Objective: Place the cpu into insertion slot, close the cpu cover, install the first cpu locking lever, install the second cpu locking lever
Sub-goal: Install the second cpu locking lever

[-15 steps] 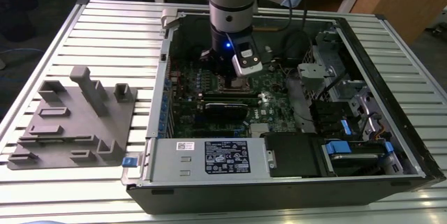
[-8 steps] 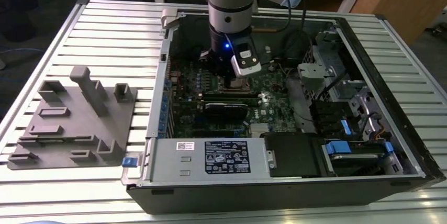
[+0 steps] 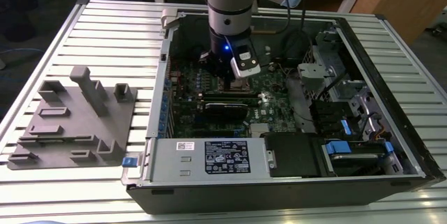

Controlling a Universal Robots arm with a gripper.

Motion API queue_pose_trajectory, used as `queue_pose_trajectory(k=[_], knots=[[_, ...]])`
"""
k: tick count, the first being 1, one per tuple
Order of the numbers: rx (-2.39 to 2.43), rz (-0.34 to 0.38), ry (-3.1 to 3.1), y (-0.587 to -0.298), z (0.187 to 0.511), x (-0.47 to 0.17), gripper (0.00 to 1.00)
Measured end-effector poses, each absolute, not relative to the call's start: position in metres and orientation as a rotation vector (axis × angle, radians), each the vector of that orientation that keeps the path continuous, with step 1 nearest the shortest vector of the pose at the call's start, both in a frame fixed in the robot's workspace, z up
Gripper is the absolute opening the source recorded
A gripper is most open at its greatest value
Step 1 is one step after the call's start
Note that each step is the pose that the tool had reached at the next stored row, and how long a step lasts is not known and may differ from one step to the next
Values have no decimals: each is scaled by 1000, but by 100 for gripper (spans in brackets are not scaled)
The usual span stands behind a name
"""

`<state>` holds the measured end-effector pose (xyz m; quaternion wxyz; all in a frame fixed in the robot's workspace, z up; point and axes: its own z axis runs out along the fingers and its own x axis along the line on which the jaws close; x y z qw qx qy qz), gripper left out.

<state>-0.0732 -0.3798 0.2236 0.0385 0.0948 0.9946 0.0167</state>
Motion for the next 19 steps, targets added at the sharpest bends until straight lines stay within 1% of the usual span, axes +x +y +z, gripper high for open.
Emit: queue_pose_trajectory(k=[19], knots=[[290,47,3050,-380,214,-81,11]])
